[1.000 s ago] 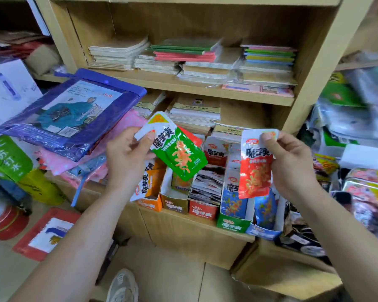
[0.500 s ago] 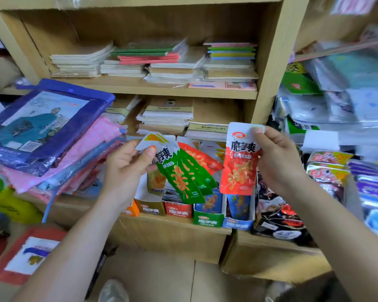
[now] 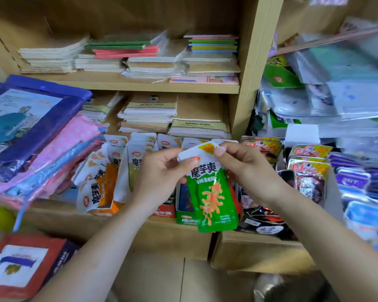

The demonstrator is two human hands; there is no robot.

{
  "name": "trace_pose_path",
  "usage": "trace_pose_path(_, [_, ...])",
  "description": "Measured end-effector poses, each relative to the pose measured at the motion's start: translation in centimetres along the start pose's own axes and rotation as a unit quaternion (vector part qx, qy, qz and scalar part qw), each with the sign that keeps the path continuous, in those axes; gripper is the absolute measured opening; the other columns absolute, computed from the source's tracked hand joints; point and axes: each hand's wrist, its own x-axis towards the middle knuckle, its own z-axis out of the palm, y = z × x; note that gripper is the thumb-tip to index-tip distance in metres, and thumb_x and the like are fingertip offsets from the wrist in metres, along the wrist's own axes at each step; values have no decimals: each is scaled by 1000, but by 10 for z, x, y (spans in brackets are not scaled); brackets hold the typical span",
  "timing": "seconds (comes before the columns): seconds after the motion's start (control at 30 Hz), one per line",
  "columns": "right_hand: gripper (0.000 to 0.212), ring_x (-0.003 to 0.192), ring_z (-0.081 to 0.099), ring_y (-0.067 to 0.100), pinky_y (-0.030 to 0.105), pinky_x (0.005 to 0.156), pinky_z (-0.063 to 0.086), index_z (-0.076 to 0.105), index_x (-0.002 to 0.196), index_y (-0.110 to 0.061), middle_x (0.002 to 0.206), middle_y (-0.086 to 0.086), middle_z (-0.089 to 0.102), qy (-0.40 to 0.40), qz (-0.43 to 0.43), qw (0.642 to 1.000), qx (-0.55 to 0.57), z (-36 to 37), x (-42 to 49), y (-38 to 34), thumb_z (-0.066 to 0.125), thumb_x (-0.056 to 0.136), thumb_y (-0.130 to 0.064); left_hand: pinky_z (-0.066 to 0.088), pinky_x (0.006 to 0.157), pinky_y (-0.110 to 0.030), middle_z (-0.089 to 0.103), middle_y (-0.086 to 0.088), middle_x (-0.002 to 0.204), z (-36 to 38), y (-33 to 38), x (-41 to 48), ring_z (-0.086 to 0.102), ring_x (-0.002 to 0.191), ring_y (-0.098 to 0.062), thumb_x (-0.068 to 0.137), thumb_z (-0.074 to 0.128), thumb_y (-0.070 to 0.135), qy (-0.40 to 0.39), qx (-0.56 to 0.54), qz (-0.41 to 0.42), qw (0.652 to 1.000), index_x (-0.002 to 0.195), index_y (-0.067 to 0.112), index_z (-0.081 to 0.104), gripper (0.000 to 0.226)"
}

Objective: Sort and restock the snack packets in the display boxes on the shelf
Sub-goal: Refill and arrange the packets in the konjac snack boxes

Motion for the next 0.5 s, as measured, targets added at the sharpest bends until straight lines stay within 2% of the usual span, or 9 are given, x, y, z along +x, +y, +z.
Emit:
trace_pose_path(0.1, [49, 93, 69, 23, 36, 80, 54, 64, 111, -4, 105, 11, 72, -6, 32, 999, 16, -5, -5, -3, 73, 85, -45, 55, 58, -36, 72, 0, 75, 4, 1, 1, 65, 62, -12, 90, 76, 22, -4, 22, 0, 1000, 91, 20, 78, 3])
trace_pose_path(0.2, [63, 107, 71, 15, 33, 92, 57, 57, 128, -20, 117, -1, 73, -46, 44, 993, -100, -12, -14, -2, 85, 74, -37, 55, 55, -33, 73, -8, 78, 7, 4, 3, 67, 65, -13, 91, 74, 20, 55, -15, -5, 998, 88, 11, 75, 9])
trace_pose_path(0.27, [73, 109, 70, 10, 33, 94, 56, 52, 135, -23, 119, -5, 72, -76, 62, 984, -152, -13, -19, 1, 90, 72, -31, 59, 61, -37, 73, -18, 87, 6, 3, 5, 68, 74, -19, 91, 74, 18, 93, -53, -18, 994, 87, 15, 76, 5])
trace_pose_path(0.37, [68, 109, 69, 10, 27, 89, 56, 51, 138, -20, 120, -3, 72, -65, 54, 989, -119, -11, -23, 0, 84, 79, -25, 60, 65, -38, 70, -24, 89, 5, 4, 4, 68, 78, -24, 91, 74, 17, 110, -97, -51, 988, 87, 16, 76, 4])
trace_pose_path(0.47, [59, 111, 69, 16, 30, 91, 57, 57, 135, -18, 119, 2, 73, -31, 40, 997, -59, -7, -24, 0, 81, 81, -23, 55, 59, -23, 66, -8, 80, 1, 14, 5, 65, 69, -12, 90, 73, 15, 83, -139, -84, 983, 91, 12, 76, 4])
trace_pose_path(0.5, [54, 110, 70, 18, 29, 89, 57, 60, 131, -17, 117, 3, 74, -20, 40, 999, -30, -6, -24, 0, 79, 80, -20, 55, 59, -21, 63, -9, 79, -2, 16, 6, 63, 68, -11, 90, 73, 16, 65, -139, -90, 984, 92, 11, 76, 6])
